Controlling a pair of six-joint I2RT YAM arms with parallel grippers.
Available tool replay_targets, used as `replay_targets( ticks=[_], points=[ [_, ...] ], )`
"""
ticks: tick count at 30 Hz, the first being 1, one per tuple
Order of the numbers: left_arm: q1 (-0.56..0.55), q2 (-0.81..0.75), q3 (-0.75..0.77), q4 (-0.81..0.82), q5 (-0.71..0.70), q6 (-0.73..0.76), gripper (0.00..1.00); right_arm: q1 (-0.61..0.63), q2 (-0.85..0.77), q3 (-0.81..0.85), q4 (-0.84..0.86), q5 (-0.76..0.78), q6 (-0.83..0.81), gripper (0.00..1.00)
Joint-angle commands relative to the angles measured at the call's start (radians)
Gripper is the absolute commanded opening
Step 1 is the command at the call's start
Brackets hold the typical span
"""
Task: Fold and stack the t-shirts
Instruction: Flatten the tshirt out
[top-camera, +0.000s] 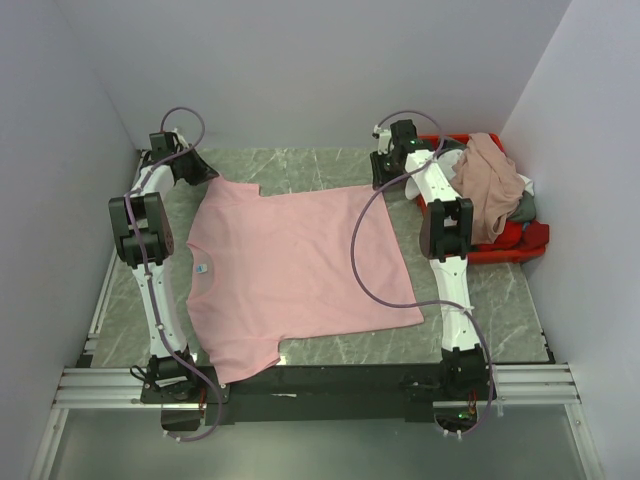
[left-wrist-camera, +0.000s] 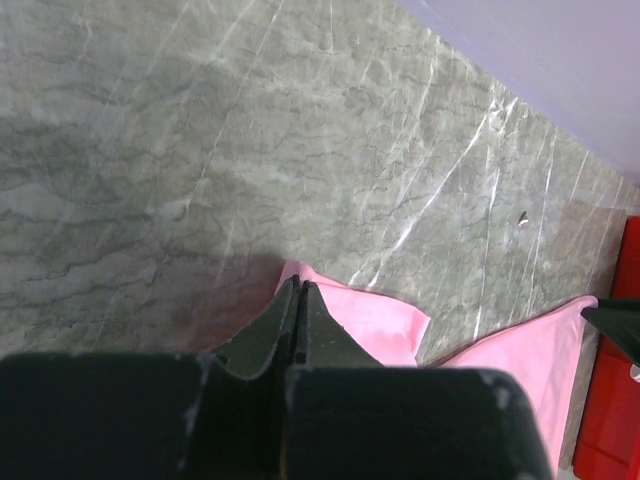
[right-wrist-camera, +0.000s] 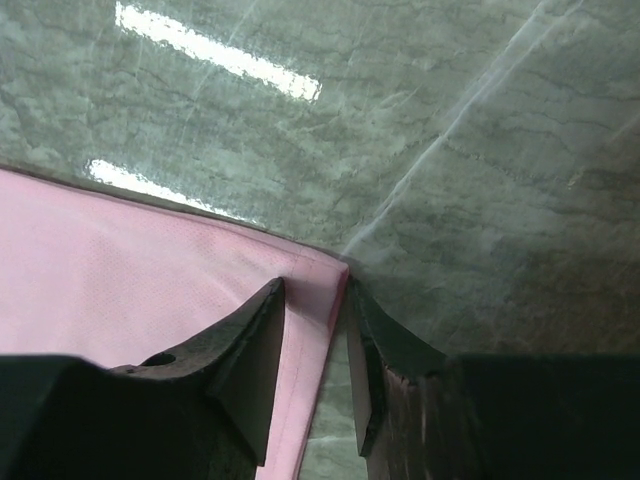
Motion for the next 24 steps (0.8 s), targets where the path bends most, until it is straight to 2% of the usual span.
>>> replay_targets(
  ticks=[1,4,5,12,19,24],
  points=[
    [-0.001,-0.048,0.015,0.027,0.028,-0.011,0.0,-0.009,0.013,0.048,-0.026,-0.006,-0.027,0.38],
    [-0.002,-0.048,0.018,0.025,0.028,-0.014,0.0,-0.014,0.016,0.046,-0.031,-0.018,-0.044,0.29],
    [-0.002,-0.048,0.018,0.024,0.03,-0.016,0.0,-0.016,0.016,0.046,-0.031,-0.025,-0.044,0.22],
    [-0.008,-0.06,0.023,0.028,0.024,-0.02,0.0,-0.02,-0.021,-0.023,0.021,-0.035,-0.061,0.0],
    [-0.007,-0.167,0.004,0.041,-0.024,-0.005,0.0,-0.009,-0.149,-0.103,0.135,-0.116,-0.049,0.0],
    [-0.007,-0.317,-0.066,0.067,-0.057,0.018,0.0,0.004,-0.365,-0.224,0.176,-0.136,-0.066,0.0]
  ],
)
